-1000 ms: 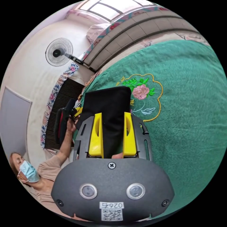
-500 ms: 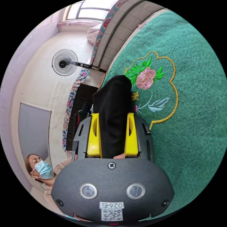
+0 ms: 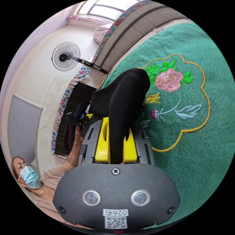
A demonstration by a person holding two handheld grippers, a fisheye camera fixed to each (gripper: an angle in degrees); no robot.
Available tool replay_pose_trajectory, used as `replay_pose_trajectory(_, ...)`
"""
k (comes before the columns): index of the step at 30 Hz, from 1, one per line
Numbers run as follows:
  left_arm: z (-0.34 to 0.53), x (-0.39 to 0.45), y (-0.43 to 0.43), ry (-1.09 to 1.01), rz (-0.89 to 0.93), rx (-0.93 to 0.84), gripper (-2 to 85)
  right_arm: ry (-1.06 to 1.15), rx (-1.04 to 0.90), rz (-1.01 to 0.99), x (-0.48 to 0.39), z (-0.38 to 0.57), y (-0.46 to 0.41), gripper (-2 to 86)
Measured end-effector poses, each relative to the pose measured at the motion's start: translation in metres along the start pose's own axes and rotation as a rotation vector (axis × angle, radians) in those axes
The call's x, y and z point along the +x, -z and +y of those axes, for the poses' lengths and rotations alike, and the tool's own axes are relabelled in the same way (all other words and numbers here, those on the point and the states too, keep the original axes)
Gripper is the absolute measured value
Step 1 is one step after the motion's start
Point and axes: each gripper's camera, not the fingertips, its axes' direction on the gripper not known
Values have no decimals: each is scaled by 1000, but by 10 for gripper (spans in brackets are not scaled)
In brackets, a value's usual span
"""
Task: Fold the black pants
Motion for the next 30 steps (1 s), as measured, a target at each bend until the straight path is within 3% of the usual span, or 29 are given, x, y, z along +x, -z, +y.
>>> replay_pose_trajectory(4,-12,21,23,-68,-2,40,47,213,39,255,-44,21,-20,39)
replay_pose_trajectory(9,-29,13,33,-54,-162,-44,66,333,67,404,-54,56,-50,38)
replay_pose_trajectory(13,-46,-24,36,69,-58,-85,160,157,21,324,21,68,-71,38)
replay_pose_trajectory(17,-73,-9,48,-35,-89,-145,203,-47,-32,102,118,82,-87,42)
replay_pose_trajectory(19,-81,-3,57,-68,-88,-148,195,-107,-41,32,165,95,-113,43)
replay_pose_trajectory(21,-84,-14,67,9,161,-133,142,-127,-41,9,191,105,-135,44)
replay_pose_trajectory(24,-84,-32,85,97,277,-143,124,-130,-52,1,224,125,-169,44)
replay_pose_trajectory(30,-92,7,175,16,147,-102,92,-40,-14,147,248,183,-233,40)
